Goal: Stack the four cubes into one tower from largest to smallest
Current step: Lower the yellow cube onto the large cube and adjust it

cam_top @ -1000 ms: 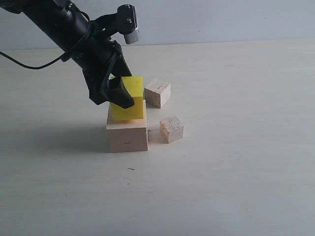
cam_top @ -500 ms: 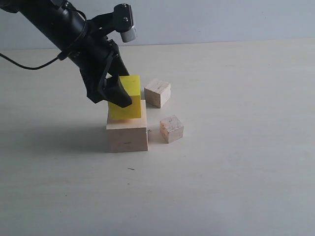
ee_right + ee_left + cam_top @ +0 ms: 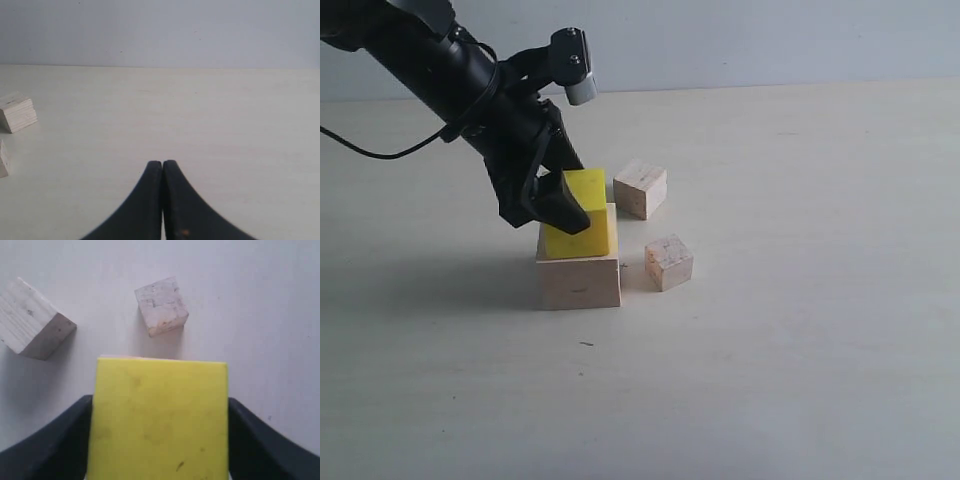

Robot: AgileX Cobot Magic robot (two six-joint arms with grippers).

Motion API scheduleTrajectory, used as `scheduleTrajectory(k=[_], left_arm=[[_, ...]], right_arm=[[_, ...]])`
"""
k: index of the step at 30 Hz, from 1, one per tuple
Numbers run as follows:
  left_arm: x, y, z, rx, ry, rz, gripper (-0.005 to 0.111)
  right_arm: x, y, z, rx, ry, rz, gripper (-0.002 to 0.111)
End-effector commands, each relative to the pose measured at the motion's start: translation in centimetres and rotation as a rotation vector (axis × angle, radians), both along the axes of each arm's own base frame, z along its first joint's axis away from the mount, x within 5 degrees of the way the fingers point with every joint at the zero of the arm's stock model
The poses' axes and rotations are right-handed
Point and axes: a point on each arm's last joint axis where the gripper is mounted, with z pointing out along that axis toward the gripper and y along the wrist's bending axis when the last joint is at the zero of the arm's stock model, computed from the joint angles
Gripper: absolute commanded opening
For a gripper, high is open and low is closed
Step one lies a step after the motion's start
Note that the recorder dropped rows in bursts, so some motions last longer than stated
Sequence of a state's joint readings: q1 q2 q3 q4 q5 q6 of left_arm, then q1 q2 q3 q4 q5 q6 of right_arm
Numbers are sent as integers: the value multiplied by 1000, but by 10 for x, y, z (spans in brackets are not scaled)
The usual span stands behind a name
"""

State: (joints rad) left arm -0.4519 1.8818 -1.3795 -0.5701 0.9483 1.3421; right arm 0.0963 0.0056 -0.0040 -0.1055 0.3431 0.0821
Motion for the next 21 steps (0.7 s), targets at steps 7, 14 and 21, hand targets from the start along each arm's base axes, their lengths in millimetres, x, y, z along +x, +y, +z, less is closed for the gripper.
scheduleTrajectory(k=[7,14,21], left_arm=[[2,-1,2,-23,-38,-2,0],[1,0,1,-4,-36,-12,0],[2,0,0,-4,-43,-8,0]], right_arm=[[0,0,-1,-4,-8,0,0],[0,0,-1,-4,-6,0,0],[0,0,-1,-4,-6,0,0]])
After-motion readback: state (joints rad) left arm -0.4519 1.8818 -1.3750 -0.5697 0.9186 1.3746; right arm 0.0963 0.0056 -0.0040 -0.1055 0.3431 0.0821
